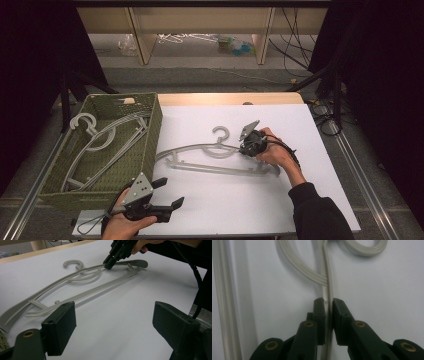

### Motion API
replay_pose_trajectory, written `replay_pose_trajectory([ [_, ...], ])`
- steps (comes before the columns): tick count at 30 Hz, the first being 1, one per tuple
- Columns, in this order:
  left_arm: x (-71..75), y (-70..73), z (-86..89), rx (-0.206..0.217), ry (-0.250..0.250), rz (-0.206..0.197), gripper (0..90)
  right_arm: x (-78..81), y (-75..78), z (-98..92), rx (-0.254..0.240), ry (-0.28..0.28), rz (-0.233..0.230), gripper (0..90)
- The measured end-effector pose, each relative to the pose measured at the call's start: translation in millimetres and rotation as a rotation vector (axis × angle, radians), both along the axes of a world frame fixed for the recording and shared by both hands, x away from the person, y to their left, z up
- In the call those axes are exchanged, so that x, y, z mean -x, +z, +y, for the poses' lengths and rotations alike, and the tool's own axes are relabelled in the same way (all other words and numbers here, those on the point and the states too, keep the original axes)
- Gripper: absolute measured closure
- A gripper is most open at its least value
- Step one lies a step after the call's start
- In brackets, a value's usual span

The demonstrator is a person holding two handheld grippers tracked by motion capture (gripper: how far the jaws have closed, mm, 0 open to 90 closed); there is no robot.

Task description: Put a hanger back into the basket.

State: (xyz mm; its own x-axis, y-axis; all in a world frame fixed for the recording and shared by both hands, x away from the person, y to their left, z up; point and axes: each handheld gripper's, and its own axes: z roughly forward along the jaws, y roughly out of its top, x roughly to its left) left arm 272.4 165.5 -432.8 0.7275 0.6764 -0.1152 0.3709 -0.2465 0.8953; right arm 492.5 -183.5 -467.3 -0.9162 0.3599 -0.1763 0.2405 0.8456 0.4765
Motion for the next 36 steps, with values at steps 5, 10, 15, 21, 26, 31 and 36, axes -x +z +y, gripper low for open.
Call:
replay_pose_trajectory([
  [5, -1.2, -0.8, 0.7, 0.003, 0.009, 0.006, 18.9, 11.9, 12.6, -5.3, 0.009, 0.032, -0.056, 82.0],
  [10, -3.5, 0.3, 1.5, -0.002, 0.019, 0.007, 19.0, 26.2, 26.8, -14.1, 0.031, 0.048, -0.106, 82.1],
  [15, -8.2, 3.6, 2.1, -0.002, 0.034, -0.003, 19.0, 37.5, 35.6, -17.3, 0.046, 0.057, -0.14, 82.0],
  [21, -19.9, 11.0, -5.0, -0.031, 0.021, -0.02, 18.7, 58.6, 42.2, -18.9, 0.04, 0.076, -0.169, 81.9],
  [26, -41.8, 12.6, -22.7, -0.032, 0.013, 0.021, 18.5, 74.7, 44.1, -22.1, 0.047, 0.085, -0.173, 82.0],
  [31, -62.1, 12.8, -42.0, -0.061, -0.02, 0.029, 17.5, 87.6, 47.7, -26.5, 0.054, 0.097, -0.193, 81.9],
  [36, -79.3, 9.5, -56.1, -0.069, -0.033, 0.063, 18.8, 97.5, 51.9, -28.4, 0.057, 0.13, -0.202, 81.8],
])
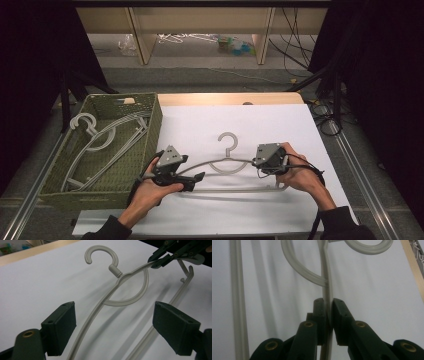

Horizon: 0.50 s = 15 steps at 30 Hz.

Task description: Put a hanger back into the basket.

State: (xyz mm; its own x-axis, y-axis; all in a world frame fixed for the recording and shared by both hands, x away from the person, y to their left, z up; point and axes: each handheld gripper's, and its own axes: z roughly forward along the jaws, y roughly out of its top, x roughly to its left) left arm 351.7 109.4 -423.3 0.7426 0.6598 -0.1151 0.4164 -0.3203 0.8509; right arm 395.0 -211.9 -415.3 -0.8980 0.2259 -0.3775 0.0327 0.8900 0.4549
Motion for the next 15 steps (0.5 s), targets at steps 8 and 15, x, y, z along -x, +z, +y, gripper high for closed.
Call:
replay_pose_trajectory([
  [8, -27.4, -7.1, -14.0, -0.052, -0.005, 0.035, 23.9, 6.2, 3.1, 1.5, -0.022, 0.007, -0.013, 81.8],
  [15, -44.6, -14.0, -26.0, -0.072, -0.027, 0.068, 26.6, 7.8, 6.5, 0.8, -0.026, 0.03, -0.02, 81.7],
])
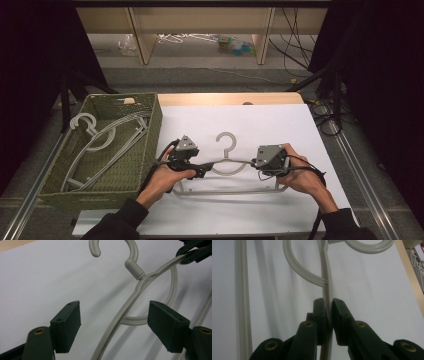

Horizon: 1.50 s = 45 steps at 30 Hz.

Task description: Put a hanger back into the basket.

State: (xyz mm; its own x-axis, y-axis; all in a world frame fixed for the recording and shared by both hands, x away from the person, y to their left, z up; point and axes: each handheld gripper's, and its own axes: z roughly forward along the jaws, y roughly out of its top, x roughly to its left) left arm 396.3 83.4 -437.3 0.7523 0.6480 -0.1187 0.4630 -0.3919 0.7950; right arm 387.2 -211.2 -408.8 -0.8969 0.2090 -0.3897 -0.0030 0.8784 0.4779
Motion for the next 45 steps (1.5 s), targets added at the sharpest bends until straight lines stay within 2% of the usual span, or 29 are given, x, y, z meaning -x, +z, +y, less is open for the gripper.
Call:
replay_pose_trajectory([
  [3, -2.0, -2.0, -5.7, -0.006, -0.029, -0.003, 28.5, 1.2, 1.8, 0.2, 0.009, 0.008, -0.002, 81.7],
  [4, -2.3, -1.6, -6.8, -0.014, -0.028, -0.005, 29.5, 2.1, 1.4, 0.9, -0.004, 0.0, -0.006, 81.7],
  [5, -2.9, -1.2, -8.8, 0.006, -0.027, -0.003, 30.8, 2.2, 2.2, 0.9, 0.0, 0.006, -0.001, 81.7],
  [6, -4.0, 0.0, -7.8, -0.012, -0.047, -0.008, 32.5, 3.1, 3.2, 1.1, 0.0, 0.009, -0.006, 81.7],
  [8, -5.1, 0.5, -8.9, -0.008, -0.058, -0.013, 33.2, 3.5, 5.1, 1.6, 0.005, 0.018, -0.014, 81.7],
  [9, -4.3, 0.0, -10.7, 0.008, -0.055, -0.004, 34.1, 4.0, 5.7, 2.2, 0.004, 0.015, -0.017, 81.7],
  [10, -5.4, 0.5, -9.8, -0.015, -0.078, -0.014, 35.3, 3.9, 6.2, 2.9, 0.004, 0.023, -0.024, 81.7],
  [11, -5.8, -0.1, -10.9, -0.011, -0.083, -0.012, 36.2, 4.3, 6.6, 3.4, 0.003, 0.023, -0.024, 81.7],
  [12, -6.3, 0.1, -11.7, -0.029, -0.093, -0.023, 37.7, 5.0, 6.8, 4.3, 0.003, 0.028, -0.022, 81.7],
  [13, -7.0, -0.7, -13.8, -0.016, -0.096, -0.02, 40.4, 5.9, 7.4, 5.2, 0.003, 0.03, -0.017, 81.7],
  [14, -7.6, -0.7, -14.5, -0.03, -0.106, -0.023, 41.2, 6.0, 7.9, 5.8, 0.002, 0.035, -0.019, 81.7],
  [15, -8.0, -1.7, -16.6, -0.012, -0.118, -0.011, 42.7, 6.7, 8.3, 6.5, 0.005, 0.033, -0.021, 81.7],
  [21, -8.5, -3.6, -23.2, -0.031, -0.173, -0.024, 59.5, 8.4, 10.8, 7.7, 0.005, 0.041, -0.038, 81.7],
  [23, -8.8, -4.9, -24.4, -0.028, -0.196, -0.031, 66.0, 9.0, 10.9, 8.0, 0.003, 0.043, -0.03, 81.7],
  [25, -9.7, -4.2, -23.2, -0.021, -0.228, -0.031, 68.7, 9.0, 11.4, 7.5, -0.007, 0.05, -0.03, 81.7],
  [26, -8.5, -2.4, -22.4, -0.024, -0.23, -0.029, 69.7, 9.4, 11.6, 7.0, -0.009, 0.054, -0.026, 81.7],
  [28, -5.5, 2.1, -21.9, -0.052, -0.252, -0.057, 71.5, 9.2, 12.2, 6.6, -0.013, 0.059, -0.033, 81.7],
  [32, 2.8, 10.4, -24.3, -0.103, -0.281, -0.088, 75.0, 8.2, 10.2, 6.7, -0.009, 0.061, -0.024, 80.6],
  [33, 3.5, 11.6, -24.2, -0.114, -0.296, -0.091, 76.1, 7.8, 9.3, 6.6, -0.012, 0.055, -0.04, 79.8],
  [35, 6.7, 12.7, -24.9, -0.119, -0.314, -0.086, 78.2, 6.7, 9.3, 6.3, -0.015, 0.045, -0.043, 77.9],
  [36, 9.5, 12.6, -26.1, -0.107, -0.314, -0.08, 79.4, 5.3, 10.0, 5.8, -0.016, 0.044, -0.055, 76.9],
  [37, 11.2, 13.4, -26.7, -0.108, -0.326, -0.077, 80.7, 5.5, 10.0, 5.5, -0.021, 0.033, -0.044, 76.0],
  [40, 15.0, 16.5, -27.0, -0.112, -0.316, -0.082, 81.4, 4.7, 9.8, 5.3, -0.038, 0.03, -0.05, 74.6],
  [41, 14.7, 18.0, -25.2, -0.133, -0.32, -0.089, 81.3, 4.4, 10.3, 4.8, -0.046, 0.034, -0.046, 73.7],
  [42, 15.4, 18.0, -24.9, -0.115, -0.303, -0.081, 81.3, 4.5, 10.1, 5.0, -0.072, 0.024, -0.04, 72.2],
  [44, 14.0, 19.5, -22.0, -0.132, -0.301, -0.069, 81.3, 5.4, 11.8, 4.9, -0.14, -0.022, -0.015, 64.4],
  [45, 13.9, 19.2, -21.6, -0.118, -0.281, -0.069, 81.4, 4.4, 13.3, 4.2, -0.149, -0.031, -0.022, 62.9],
])
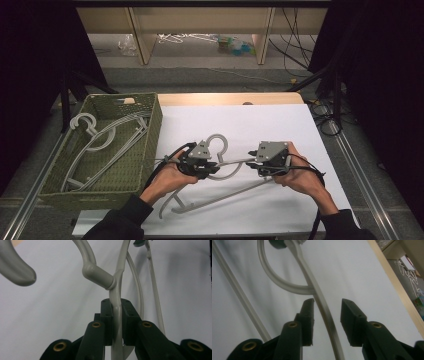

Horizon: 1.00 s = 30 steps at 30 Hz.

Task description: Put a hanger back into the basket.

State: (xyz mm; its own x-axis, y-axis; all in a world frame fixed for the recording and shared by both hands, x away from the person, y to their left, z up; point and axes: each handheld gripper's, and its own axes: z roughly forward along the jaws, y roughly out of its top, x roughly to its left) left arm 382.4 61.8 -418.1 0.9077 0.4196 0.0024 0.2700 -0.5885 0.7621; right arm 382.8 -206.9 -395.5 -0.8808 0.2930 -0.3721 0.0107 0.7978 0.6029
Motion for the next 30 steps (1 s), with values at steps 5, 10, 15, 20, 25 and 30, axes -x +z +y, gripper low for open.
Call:
replay_pose_trajectory([
  [5, -2.9, 3.0, 6.9, -0.018, 0.027, 0.002, 81.3, 4.4, 6.8, -0.9, -0.121, -0.088, 0.025, 45.8],
  [10, -4.2, 8.8, 14.1, -0.013, 0.054, -0.005, 81.3, 15.2, 10.0, -4.9, -0.25, -0.152, 0.058, 38.5],
  [15, -4.4, 15.8, 21.3, 0.024, 0.091, 0.002, 81.2, 26.1, 6.0, -10.4, -0.33, -0.203, 0.071, 36.0],
  [20, -4.0, 25.9, 31.1, 0.04, 0.104, -0.002, 81.3, 35.5, 1.9, -13.8, -0.343, -0.219, 0.064, 34.7],
  [25, -2.7, 35.1, 40.3, 0.116, 0.144, 0.003, 81.2, 44.6, -2.0, -16.4, -0.373, -0.223, 0.052, 34.4],
  [30, -4.8, 40.0, 48.6, 0.15, 0.171, 0.014, 81.2, 50.9, -10.1, -16.7, -0.403, -0.227, 0.059, 31.2],
])
